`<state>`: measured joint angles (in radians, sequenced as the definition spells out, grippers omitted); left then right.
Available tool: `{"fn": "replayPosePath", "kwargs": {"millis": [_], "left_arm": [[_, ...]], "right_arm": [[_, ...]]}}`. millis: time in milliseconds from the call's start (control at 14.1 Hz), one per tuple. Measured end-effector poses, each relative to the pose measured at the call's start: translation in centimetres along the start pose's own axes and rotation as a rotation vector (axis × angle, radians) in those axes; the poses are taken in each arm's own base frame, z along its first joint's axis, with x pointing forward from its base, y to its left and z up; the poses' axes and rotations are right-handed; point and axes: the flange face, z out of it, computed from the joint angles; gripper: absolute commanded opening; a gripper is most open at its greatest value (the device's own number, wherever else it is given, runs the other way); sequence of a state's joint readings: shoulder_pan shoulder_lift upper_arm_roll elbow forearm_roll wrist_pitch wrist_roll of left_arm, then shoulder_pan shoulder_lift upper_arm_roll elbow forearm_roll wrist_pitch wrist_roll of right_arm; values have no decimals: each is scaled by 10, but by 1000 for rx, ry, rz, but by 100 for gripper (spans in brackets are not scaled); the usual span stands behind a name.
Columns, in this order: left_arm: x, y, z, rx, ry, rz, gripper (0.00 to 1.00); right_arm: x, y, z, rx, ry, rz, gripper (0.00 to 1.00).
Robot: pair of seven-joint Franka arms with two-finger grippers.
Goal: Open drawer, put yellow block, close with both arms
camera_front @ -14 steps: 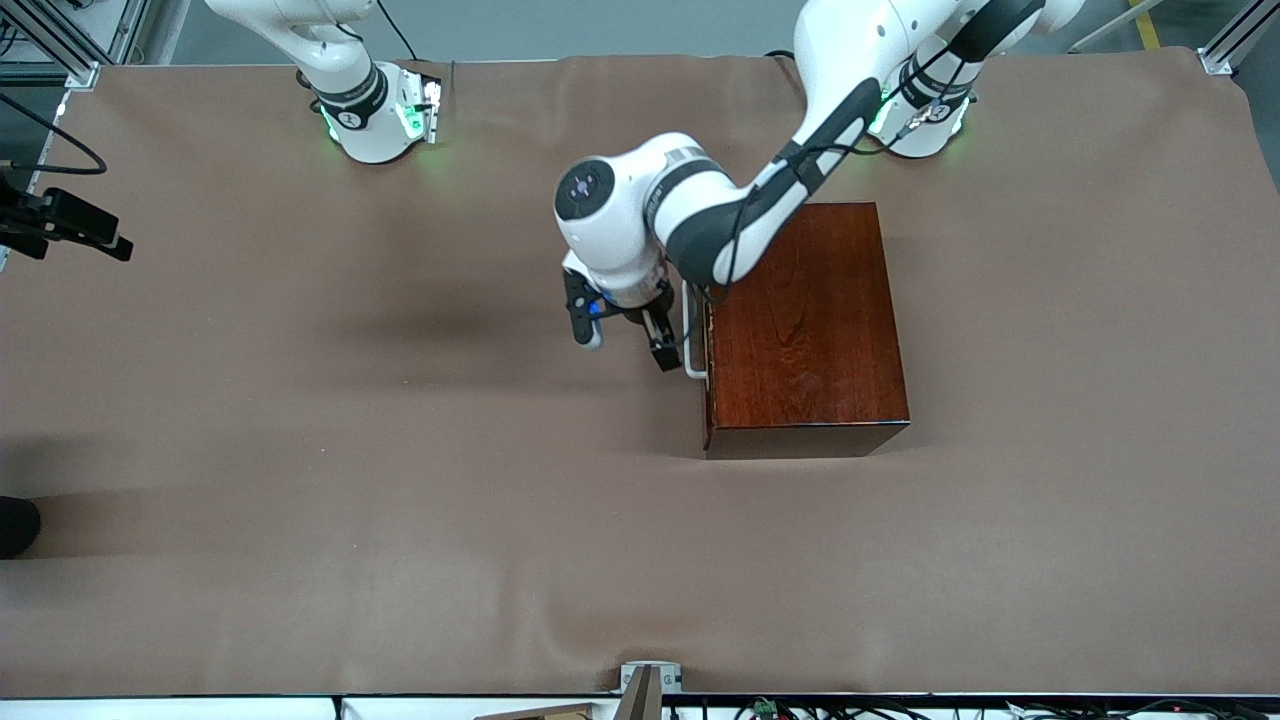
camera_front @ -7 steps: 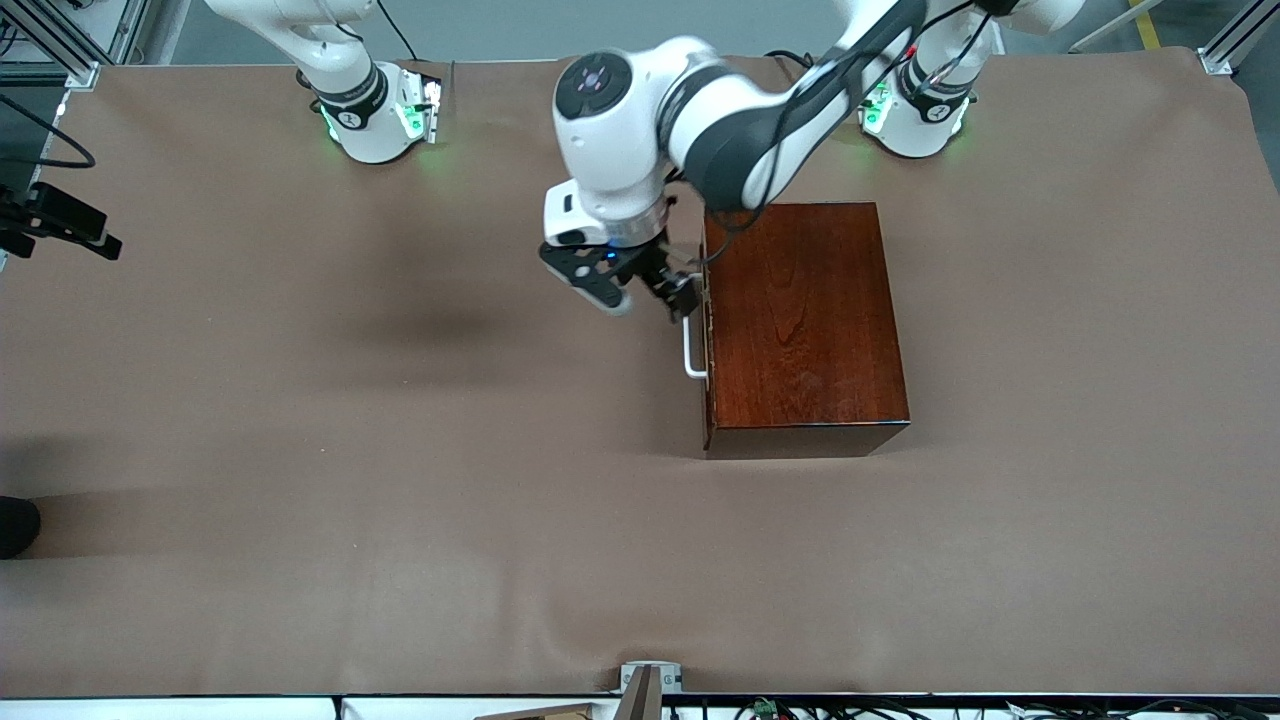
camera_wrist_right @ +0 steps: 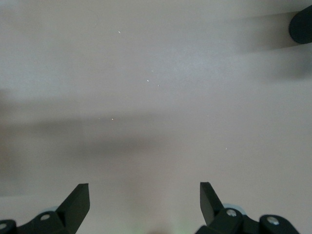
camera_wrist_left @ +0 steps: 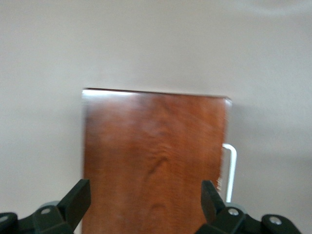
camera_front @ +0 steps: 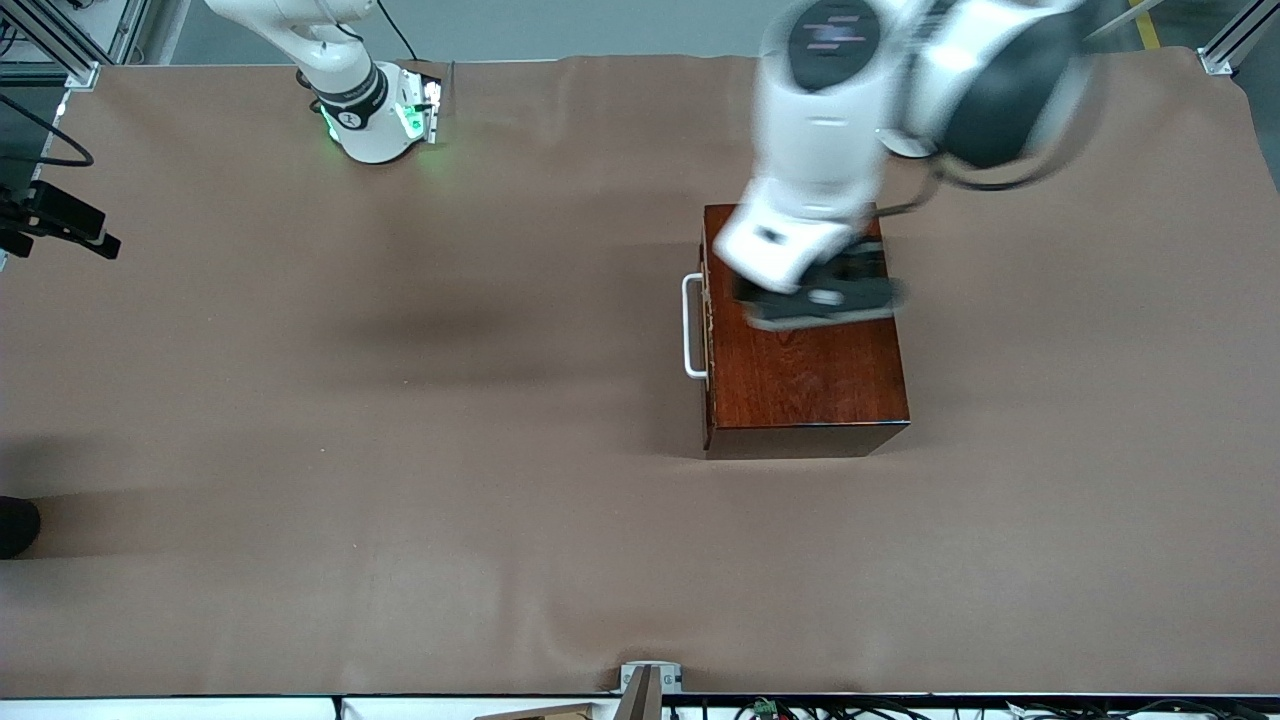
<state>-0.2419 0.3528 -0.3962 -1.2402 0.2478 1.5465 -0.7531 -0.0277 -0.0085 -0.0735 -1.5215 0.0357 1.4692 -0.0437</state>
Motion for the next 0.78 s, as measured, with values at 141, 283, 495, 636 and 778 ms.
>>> {"fn": "replayPosePath", "kwargs": {"millis": [141,283,495,636,778], "left_arm": [[30,-63,-12,-47,-33,-65,100],[51,-123,-16,-79,-71,6,100],[71,-198,-15,-89,-90,103,100],[73,-237,-11,-91,-107,127,100],[66,-264,-7,-84,-117,140,100]], "right_arm": [[6,1,10,-3,-19,2,100],[10,8,18,-5,-37,18,100],[10,27,21,-3,-42,53,100],[10,28,20,-1,-42,55,100],[11,21,18,-1,-37,41,100]]}}
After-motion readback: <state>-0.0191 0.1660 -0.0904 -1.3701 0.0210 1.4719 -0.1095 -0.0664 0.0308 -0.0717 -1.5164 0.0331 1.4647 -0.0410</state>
